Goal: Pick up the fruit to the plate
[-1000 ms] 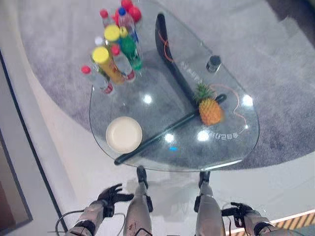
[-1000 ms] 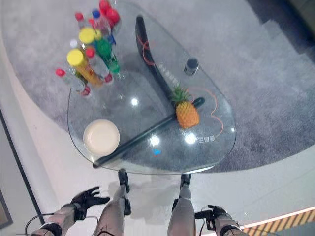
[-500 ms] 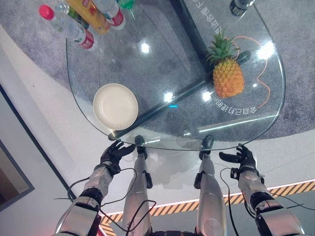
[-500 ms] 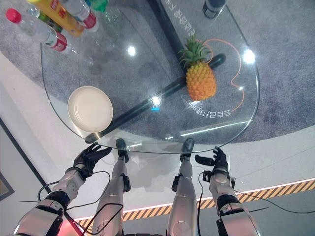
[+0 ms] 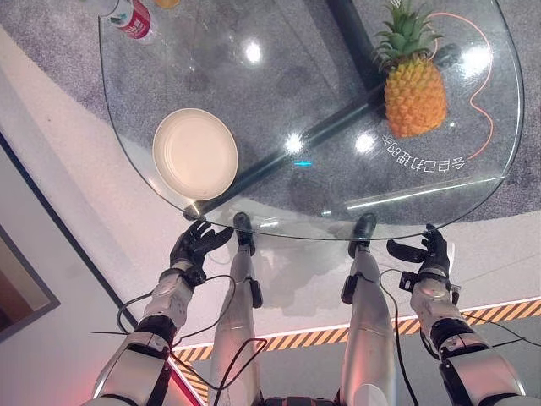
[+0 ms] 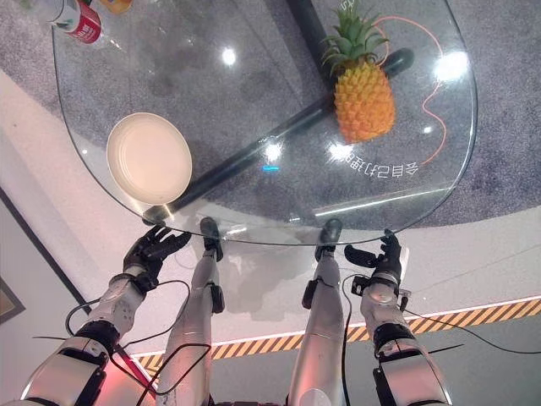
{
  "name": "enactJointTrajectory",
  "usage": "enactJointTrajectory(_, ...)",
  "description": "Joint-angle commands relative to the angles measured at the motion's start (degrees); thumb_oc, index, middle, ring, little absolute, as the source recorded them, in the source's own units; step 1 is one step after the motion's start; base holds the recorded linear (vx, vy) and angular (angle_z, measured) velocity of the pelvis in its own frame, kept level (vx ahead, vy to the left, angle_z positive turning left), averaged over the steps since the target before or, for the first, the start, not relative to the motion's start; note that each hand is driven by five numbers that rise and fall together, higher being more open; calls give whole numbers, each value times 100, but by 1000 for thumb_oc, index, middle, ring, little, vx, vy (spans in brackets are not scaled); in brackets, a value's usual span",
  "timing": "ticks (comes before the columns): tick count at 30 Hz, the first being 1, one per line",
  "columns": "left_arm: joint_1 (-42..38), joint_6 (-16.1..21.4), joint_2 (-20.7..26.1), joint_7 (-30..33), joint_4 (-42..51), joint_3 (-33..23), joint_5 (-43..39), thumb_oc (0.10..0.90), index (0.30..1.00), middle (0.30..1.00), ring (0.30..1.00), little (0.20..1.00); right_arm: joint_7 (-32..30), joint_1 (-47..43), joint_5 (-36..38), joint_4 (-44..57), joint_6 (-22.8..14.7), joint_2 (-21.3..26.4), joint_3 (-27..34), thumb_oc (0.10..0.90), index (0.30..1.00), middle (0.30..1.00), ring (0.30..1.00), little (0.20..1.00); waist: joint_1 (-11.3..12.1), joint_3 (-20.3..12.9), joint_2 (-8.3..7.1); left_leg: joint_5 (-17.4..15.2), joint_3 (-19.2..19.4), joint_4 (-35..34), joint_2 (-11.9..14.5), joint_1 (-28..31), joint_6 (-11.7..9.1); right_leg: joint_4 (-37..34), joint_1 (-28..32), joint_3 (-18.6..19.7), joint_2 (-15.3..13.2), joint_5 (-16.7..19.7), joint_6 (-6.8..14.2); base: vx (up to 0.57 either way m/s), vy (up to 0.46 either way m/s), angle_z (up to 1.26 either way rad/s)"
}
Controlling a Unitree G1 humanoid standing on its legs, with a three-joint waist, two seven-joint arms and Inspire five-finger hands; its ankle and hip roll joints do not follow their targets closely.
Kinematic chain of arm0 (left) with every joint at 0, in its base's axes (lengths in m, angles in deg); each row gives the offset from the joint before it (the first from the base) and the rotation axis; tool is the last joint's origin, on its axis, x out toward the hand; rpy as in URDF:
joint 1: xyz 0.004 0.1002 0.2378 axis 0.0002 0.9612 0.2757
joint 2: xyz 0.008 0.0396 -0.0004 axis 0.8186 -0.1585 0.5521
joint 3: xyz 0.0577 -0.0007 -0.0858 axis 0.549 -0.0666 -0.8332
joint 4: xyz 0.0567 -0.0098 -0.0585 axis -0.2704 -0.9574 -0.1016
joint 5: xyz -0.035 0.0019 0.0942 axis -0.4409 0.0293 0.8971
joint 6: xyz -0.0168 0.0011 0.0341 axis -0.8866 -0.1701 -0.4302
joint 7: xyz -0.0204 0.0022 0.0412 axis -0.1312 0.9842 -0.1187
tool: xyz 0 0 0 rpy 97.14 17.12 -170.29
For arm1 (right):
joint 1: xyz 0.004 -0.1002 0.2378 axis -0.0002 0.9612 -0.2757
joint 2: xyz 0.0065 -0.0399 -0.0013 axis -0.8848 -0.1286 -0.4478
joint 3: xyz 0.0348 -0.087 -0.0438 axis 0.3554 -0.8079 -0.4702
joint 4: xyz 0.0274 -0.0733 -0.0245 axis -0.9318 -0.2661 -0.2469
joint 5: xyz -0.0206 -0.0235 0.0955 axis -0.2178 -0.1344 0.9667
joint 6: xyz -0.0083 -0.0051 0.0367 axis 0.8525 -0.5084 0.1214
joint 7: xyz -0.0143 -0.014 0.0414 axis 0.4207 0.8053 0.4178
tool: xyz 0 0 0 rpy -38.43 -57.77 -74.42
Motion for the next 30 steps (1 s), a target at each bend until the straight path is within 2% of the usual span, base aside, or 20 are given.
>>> enactJointTrajectory(1, 55, -121, 194, 597, -589, -114, 149, 800, 900, 900, 900, 900, -242, 103, 167, 86, -266, 365, -67, 800, 900, 900, 900, 900, -90, 31, -113, -525, -437, 762, 27, -347, -186, 238, -332, -49, 161, 373, -45, 0, 0, 0)
enactJointTrajectory(14, 159, -267, 229, 576, -770, -47, 430, 800, 900, 900, 900, 900, -650, 118, 138, -173, 68, 503, -32, 800, 900, 900, 900, 900, -26, 31, -135, -480, -416, 560, 22, -184, -171, 74, -212, -142, 114, 474, -12, 0, 0, 0)
enactJointTrajectory(15, 136, -288, 263, 545, -823, -48, 487, 800, 900, 900, 900, 900, -701, 102, 213, -274, 127, 566, 13, 800, 900, 900, 900, 900, -25, 31, -149, -476, -409, 554, 27, -166, -172, 60, -192, -150, 111, 487, -6, 0, 0, 0)
enactJointTrajectory(16, 117, -303, 288, 515, -884, -35, 520, 800, 900, 900, 900, 900, -742, 81, 611, -394, 334, 623, 104, 800, 900, 900, 900, 900, -27, 31, -164, -478, -402, 552, 33, -140, -171, 41, -156, -150, 117, 491, -7, 1, 10, 4)
enactJointTrajectory(19, 100, -287, 319, 466, -973, -11, 706, 800, 900, 900, 900, 900, -762, 84, 1146, -739, 414, 757, 375, 800, 900, 900, 900, 900, -15, 31, -185, -485, -400, 538, 55, -95, -169, 37, -102, -166, 125, 482, -2, 5, 5, 5)
enactJointTrajectory(22, 53, -345, 401, 419, -1038, 93, 853, 800, 900, 900, 900, 900, -1061, 52, 1502, -1043, 495, 1038, 678, 800, 900, 900, 900, 900, 22, 31, -219, -470, -413, 528, 43, -74, -140, 4, -59, -206, 111, 536, 8, 13, -34, 7)
enactJointTrajectory(27, -2, -481, 540, 489, -1032, 221, 987, 800, 900, 900, 900, 900, -1589, -94, 1747, -1165, 544, 1468, 870, 800, 900, 900, 900, 900, 69, 31, -290, -482, -441, 495, 48, -11, -129, -50, 28, -271, 95, 583, 44, 5, -26, 2)
enactJointTrajectory(30, 17, -539, 612, 511, -999, 315, 1114, 800, 900, 900, 900, 900, -1733, -170, 2102, -1161, 370, 1750, 977, 800, 900, 900, 900, 900, 90, 31, -321, -463, -443, 403, 60, 79, -128, -131, 131, -306, 92, 614, 62, 0, 0, 0)
